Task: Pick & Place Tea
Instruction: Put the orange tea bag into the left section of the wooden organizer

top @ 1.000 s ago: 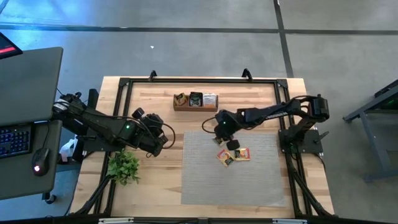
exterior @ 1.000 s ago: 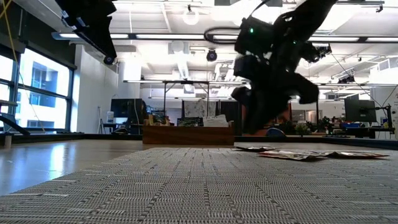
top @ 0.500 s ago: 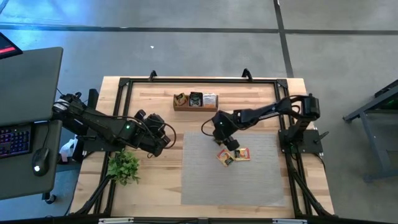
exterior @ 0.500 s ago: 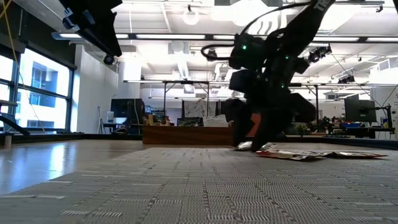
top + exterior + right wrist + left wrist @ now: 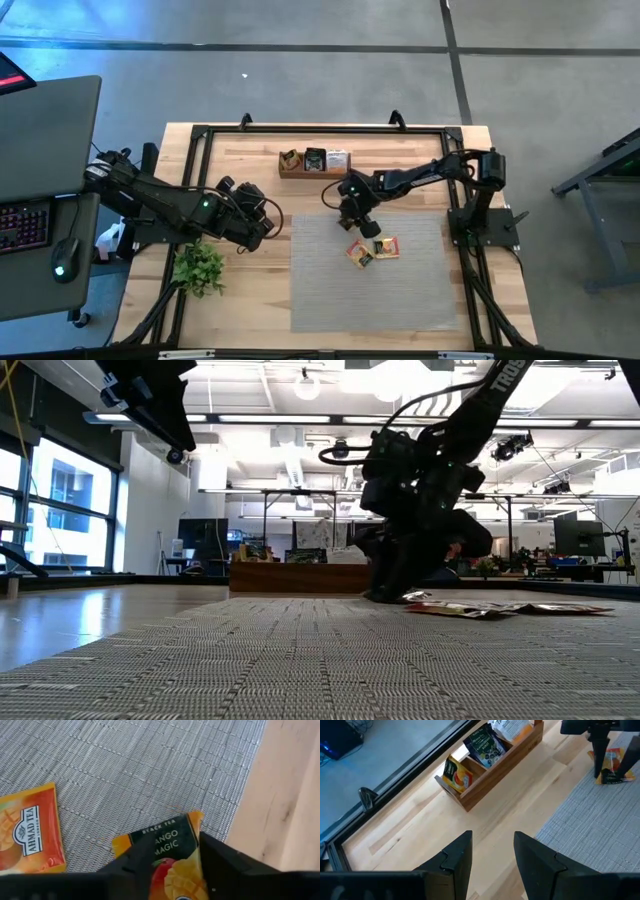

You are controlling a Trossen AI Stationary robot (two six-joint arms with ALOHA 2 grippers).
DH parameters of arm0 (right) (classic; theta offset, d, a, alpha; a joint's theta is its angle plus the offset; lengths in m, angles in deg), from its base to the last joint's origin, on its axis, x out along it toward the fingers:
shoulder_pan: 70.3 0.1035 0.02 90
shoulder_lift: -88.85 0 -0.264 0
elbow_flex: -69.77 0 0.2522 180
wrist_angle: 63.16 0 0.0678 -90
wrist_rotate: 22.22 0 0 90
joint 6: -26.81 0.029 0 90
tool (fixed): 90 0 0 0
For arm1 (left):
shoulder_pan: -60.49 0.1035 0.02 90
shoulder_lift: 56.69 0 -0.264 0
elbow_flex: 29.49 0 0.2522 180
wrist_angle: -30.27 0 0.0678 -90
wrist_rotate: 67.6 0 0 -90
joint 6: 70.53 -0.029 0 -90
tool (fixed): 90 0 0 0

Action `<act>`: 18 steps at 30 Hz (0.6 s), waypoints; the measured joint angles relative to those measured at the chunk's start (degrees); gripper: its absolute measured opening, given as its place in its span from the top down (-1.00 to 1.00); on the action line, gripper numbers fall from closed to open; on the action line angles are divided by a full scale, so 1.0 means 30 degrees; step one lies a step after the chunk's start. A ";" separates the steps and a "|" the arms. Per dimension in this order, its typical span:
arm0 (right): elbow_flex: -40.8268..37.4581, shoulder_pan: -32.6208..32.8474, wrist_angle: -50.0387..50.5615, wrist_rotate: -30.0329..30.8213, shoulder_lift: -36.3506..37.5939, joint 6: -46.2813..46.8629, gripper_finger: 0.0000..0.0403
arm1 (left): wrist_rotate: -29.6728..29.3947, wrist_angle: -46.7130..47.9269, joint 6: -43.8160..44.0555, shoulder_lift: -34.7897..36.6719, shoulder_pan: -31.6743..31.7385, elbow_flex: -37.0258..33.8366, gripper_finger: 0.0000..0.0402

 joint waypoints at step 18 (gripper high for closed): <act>-0.0236 0.0161 -1.3741 0.7257 0.2844 0.9719 0.90 | -0.0249 0.0044 -0.0026 -0.0004 0.0000 0.0000 0.29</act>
